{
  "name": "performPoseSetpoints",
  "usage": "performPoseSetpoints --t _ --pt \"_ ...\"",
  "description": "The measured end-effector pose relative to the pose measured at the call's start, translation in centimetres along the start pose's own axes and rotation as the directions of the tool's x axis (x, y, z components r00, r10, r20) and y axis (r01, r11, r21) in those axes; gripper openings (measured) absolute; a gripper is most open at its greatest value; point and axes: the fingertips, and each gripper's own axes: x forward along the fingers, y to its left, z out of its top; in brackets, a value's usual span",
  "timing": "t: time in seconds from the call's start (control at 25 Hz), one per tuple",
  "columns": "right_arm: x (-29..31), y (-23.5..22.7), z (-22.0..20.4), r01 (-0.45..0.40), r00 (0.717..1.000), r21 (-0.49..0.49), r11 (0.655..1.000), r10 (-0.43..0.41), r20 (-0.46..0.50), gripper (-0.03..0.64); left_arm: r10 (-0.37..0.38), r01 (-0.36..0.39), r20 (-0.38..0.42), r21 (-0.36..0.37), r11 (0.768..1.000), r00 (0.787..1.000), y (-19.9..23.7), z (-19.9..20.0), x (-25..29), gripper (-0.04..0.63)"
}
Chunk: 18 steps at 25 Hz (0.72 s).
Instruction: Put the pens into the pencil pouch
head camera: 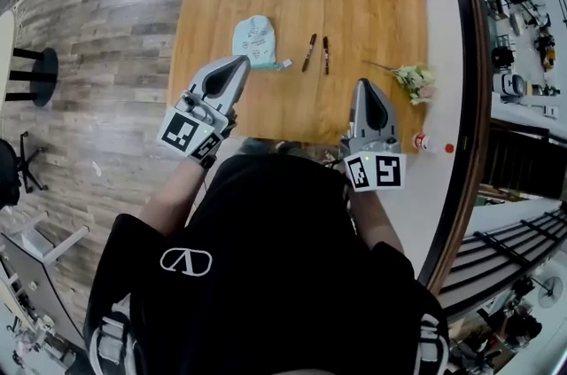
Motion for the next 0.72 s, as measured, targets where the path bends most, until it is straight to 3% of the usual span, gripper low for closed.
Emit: performPoseSetpoints --t 0.36,0.48,0.52,0.56,0.6,0.72 --pt "0.9 -2.4 -0.8 -0.021 0.999 0.025 0.999 0.022 -0.027 -0.002 0.025 -0.02 -0.071 0.066 0.998 0.997 0.7 -1.6 1.7 0.003" --pt "0.5 -3.1 -1.6 -0.011 0.999 0.043 0.999 0.013 -0.048 -0.002 -0.001 0.03 -0.176 0.164 0.986 0.984 0.5 -3.4 2.7 0.013" --pt "0.3 -3.3 -1.9 -0.006 0.999 0.051 0.999 0.008 -0.054 -0.002 -0.006 0.062 -0.24 0.224 0.973 0.971 0.4 -4.6 3.1 0.089" --pt "0.2 -3.5 -2.2 -0.001 0.998 0.056 0.998 0.005 -0.058 -0.002 -0.007 0.099 -0.304 0.288 0.953 0.952 0.5 -6.0 3.6 0.243" --pt "0.1 -3.6 -2.4 0.001 0.998 0.057 0.998 0.002 -0.062 -0.002 -0.003 0.14 -0.365 0.351 0.926 0.931 0.7 -7.5 4.0 0.341" --pt "-0.2 -4.1 -3.0 0.002 0.997 0.051 0.999 0.001 -0.073 -0.002 0.03 0.261 -0.527 0.468 0.844 0.849 1.9 -11.9 4.4 0.362"
